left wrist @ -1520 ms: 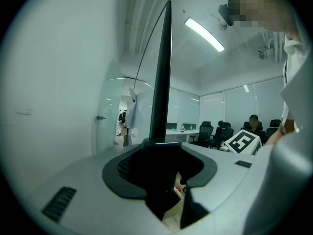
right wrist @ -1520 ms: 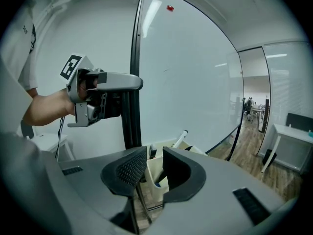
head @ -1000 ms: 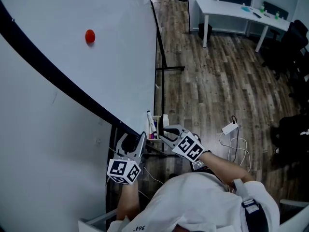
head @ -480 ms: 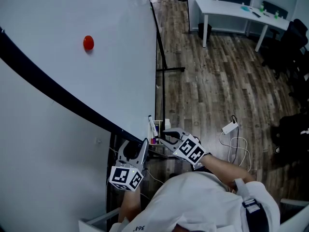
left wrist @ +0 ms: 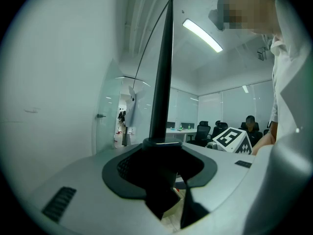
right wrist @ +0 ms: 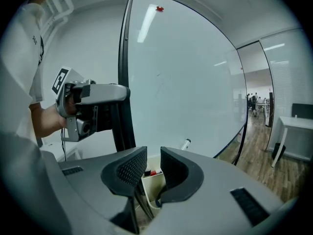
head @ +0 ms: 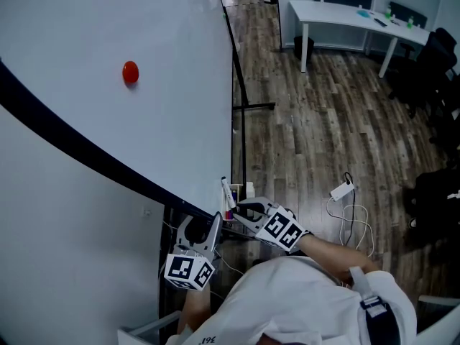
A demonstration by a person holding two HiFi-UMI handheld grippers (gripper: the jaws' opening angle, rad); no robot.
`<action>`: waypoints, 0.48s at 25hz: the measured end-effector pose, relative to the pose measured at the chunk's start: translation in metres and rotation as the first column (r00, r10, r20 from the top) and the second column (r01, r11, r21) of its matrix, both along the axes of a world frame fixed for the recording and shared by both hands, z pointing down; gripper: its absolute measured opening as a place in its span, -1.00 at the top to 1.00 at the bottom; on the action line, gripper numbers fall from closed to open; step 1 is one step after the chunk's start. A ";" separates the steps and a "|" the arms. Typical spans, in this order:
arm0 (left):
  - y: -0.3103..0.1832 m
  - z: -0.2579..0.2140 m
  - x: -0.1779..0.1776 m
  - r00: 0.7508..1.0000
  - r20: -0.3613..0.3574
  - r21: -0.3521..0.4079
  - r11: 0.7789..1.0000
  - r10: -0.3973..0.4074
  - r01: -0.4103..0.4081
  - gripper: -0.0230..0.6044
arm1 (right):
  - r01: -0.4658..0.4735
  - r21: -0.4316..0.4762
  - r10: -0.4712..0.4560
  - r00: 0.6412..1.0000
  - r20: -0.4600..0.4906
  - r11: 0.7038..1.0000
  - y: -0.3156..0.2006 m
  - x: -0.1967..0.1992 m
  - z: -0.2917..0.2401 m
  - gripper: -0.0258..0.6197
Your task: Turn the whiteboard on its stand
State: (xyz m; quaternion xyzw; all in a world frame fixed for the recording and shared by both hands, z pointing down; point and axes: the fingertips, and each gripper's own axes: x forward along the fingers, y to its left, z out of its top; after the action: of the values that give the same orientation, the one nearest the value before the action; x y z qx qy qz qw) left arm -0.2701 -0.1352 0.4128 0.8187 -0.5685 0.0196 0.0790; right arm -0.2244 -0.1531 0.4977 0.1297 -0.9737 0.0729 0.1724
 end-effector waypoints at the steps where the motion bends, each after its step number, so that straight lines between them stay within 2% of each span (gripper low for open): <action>1: 0.001 0.002 0.000 1.000 0.000 0.000 1.000 0.000 0.000 0.34 | 0.003 -0.004 -0.003 1.000 0.003 1.000 0.002 -0.001 0.002 0.61; 12: -0.006 -0.002 0.001 1.000 -0.001 0.000 1.000 0.001 -0.001 0.34 | 0.007 -0.004 -0.007 1.000 0.007 1.000 -0.008 -0.005 0.000 0.61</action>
State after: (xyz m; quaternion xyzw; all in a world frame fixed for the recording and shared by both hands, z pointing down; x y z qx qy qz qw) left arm -0.2693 -0.1416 0.4113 0.8188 -0.5682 0.0192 0.0793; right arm -0.2290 -0.1607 0.4982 0.1259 -0.9746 0.0746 0.1695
